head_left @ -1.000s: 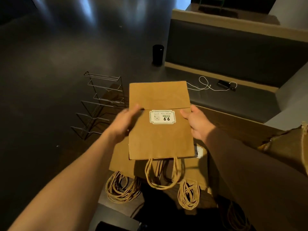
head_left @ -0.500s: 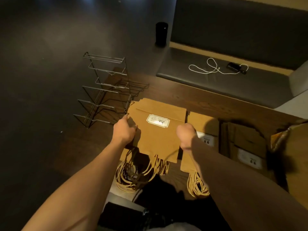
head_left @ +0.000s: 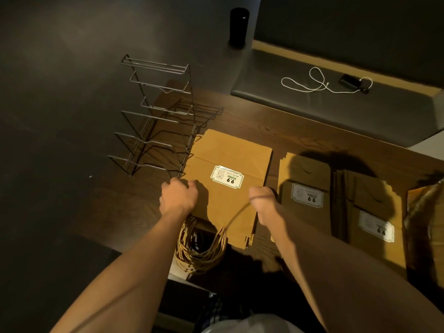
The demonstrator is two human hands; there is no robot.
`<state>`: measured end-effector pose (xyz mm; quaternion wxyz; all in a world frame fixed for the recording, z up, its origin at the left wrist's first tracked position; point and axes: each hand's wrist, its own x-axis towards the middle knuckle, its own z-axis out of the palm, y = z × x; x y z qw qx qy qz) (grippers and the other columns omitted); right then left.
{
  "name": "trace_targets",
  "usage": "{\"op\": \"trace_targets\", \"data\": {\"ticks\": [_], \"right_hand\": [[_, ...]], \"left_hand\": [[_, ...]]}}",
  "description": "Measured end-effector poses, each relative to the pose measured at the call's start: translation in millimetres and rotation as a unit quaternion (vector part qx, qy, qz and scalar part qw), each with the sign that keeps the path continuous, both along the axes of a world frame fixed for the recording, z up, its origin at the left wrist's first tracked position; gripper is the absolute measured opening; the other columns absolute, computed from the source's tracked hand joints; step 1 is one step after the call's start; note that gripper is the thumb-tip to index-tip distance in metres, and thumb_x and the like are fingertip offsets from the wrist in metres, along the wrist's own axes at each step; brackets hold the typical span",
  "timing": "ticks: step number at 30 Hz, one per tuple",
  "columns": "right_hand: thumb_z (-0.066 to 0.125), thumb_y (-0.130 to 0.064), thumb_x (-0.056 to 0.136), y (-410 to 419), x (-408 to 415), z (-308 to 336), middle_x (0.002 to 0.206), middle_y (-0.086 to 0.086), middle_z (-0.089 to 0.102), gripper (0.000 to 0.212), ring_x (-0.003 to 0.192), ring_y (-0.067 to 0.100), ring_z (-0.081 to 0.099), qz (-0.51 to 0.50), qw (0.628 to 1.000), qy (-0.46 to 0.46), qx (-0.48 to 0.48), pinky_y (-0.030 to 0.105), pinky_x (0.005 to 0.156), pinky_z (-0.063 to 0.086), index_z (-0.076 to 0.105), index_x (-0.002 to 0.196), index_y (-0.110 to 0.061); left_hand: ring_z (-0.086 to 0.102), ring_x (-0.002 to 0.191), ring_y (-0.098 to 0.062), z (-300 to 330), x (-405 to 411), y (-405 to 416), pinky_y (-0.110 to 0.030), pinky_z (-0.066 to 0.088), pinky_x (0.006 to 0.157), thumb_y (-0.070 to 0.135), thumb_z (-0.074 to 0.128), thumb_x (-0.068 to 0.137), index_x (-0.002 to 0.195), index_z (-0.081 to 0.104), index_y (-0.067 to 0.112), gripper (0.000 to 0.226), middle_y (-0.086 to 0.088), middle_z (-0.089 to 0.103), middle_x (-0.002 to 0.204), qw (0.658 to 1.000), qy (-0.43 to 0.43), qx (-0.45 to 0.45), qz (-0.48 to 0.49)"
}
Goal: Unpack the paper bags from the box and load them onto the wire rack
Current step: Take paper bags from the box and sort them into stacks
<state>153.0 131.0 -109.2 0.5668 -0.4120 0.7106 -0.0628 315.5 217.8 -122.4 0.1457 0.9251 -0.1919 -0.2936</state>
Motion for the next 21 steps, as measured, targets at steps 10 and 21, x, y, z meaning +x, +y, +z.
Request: {"op": "trace_targets", "data": {"ticks": [10,21], "right_hand": [[0.044,-0.014,0.097,0.1,-7.4,-9.4,0.087,0.005,0.047,0.014,0.073,0.014,0.044,0.001,0.999,0.013,0.046,0.036,0.083,0.045,0.048,0.108,-0.007],[0.046,-0.008,0.096,0.6,-11.0,-8.2,0.088,0.006,0.048,0.027,0.074,0.016,0.044,-0.038,0.998,0.0,0.057,0.033,0.084,0.043,0.051,0.121,-0.001]], "left_hand": [[0.059,0.113,-0.035,-7.7,8.1,2.2,-0.045,0.051,0.1,0.042,0.061,0.092,0.136,0.052,0.016,0.051,-0.012,0.061,0.121,0.989,0.144,-0.011,-0.001],[0.058,0.109,-0.032,-7.7,17.0,-3.5,-0.045,0.049,0.1,0.049,0.059,0.078,0.124,0.05,0.021,0.055,-0.011,0.059,0.121,0.983,0.153,0.06,-0.084]]}}
